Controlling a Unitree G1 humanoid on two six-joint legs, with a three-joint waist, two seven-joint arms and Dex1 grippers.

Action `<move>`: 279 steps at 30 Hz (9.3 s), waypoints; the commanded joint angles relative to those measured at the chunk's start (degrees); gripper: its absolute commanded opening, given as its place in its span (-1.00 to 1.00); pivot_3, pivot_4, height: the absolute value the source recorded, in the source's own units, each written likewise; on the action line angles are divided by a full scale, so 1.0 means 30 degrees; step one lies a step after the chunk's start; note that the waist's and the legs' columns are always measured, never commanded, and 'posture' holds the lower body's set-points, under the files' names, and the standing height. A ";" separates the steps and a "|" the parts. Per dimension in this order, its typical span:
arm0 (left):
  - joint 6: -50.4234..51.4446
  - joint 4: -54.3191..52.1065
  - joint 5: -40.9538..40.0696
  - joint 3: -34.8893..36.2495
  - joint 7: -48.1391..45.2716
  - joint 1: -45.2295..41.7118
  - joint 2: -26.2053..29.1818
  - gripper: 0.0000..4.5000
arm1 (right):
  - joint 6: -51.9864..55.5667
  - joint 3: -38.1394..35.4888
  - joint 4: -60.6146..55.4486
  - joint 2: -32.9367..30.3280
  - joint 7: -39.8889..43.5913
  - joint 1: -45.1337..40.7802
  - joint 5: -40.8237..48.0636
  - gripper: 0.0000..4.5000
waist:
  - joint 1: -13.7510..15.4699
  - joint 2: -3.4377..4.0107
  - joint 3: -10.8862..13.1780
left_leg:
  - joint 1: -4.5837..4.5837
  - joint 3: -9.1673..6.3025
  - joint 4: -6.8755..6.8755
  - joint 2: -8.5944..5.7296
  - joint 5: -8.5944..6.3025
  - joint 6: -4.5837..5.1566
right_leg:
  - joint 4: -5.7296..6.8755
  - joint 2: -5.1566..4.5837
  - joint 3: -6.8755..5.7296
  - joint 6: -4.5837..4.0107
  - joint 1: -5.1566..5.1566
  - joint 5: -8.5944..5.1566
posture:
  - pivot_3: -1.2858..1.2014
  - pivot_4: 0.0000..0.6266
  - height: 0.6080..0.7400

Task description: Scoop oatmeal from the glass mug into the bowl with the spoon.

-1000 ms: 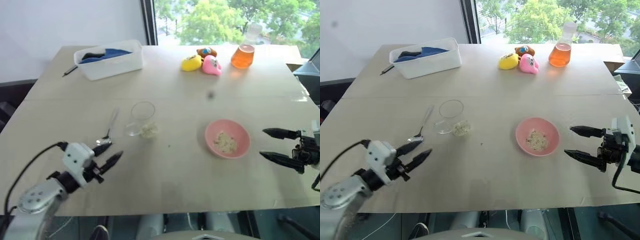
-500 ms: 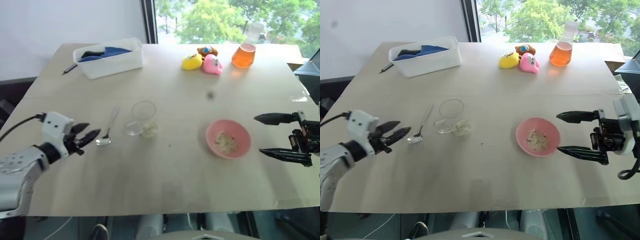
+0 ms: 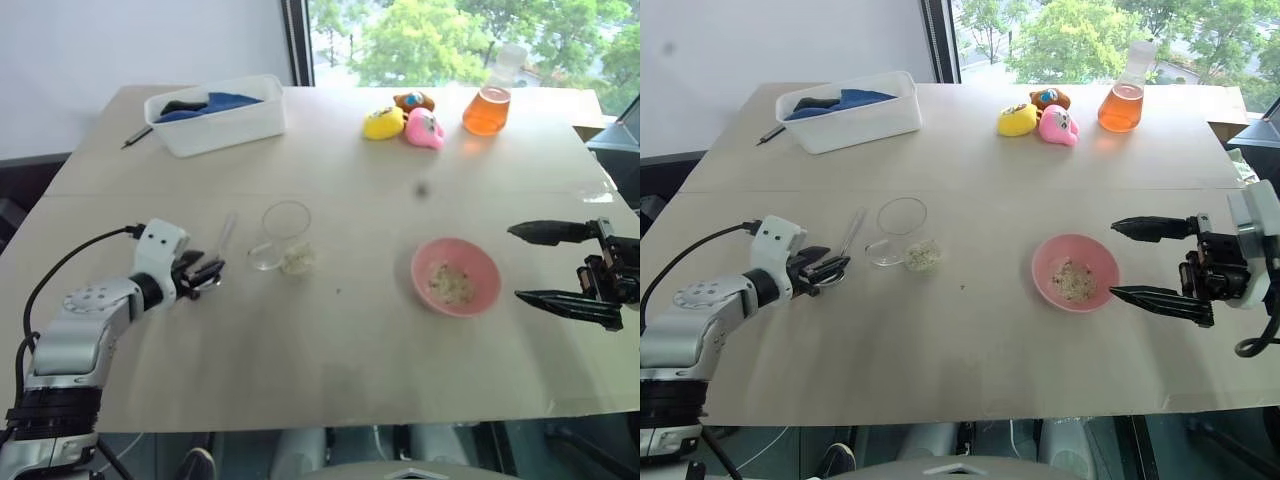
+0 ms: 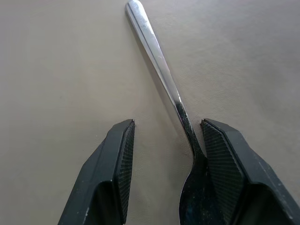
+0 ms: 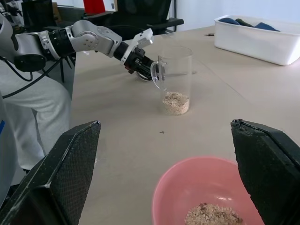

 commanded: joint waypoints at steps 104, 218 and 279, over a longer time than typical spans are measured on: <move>-0.6583 0.1680 0.3861 -0.4803 -0.1796 -1.5971 -0.6253 0.45 | 0.4988 0.0364 0.9395 1.6261 -2.3497 -2.0527 0.1251 -1.00 | -0.1188 -0.0023 0.0207 | -0.0431 0.0068 0.0220 -0.0025 0.0023 -0.0034 | 0.0323 -0.0004 -0.0052 0.0009 -0.0423 0.0001 | 0.03 -0.52 1.00; -1.3571 -0.5846 0.3841 0.0036 0.5352 0.5621 -0.9809 -0.81 | 0.6820 0.0451 0.7814 1.5183 -2.5117 -1.7797 0.2171 -1.00 | -0.1046 0.0032 0.0190 | -0.0381 0.0017 0.0210 0.0000 0.0029 -0.0046 | 0.0314 -0.0007 0.0059 0.0001 -0.0442 0.0007 | 0.03 -0.52 1.00; -0.0608 -0.4924 -0.0120 -0.1396 0.2930 -0.5291 -0.6933 -0.91 | 0.5623 0.9844 0.3062 1.5071 -2.0469 -1.4831 -0.4339 -1.00 | -0.1106 0.0032 0.0194 | -0.0400 0.0017 0.0204 -0.0019 0.0036 -0.0058 | 0.0293 0.0004 0.0039 0.0005 -0.0456 0.0005 | 0.03 -0.52 1.00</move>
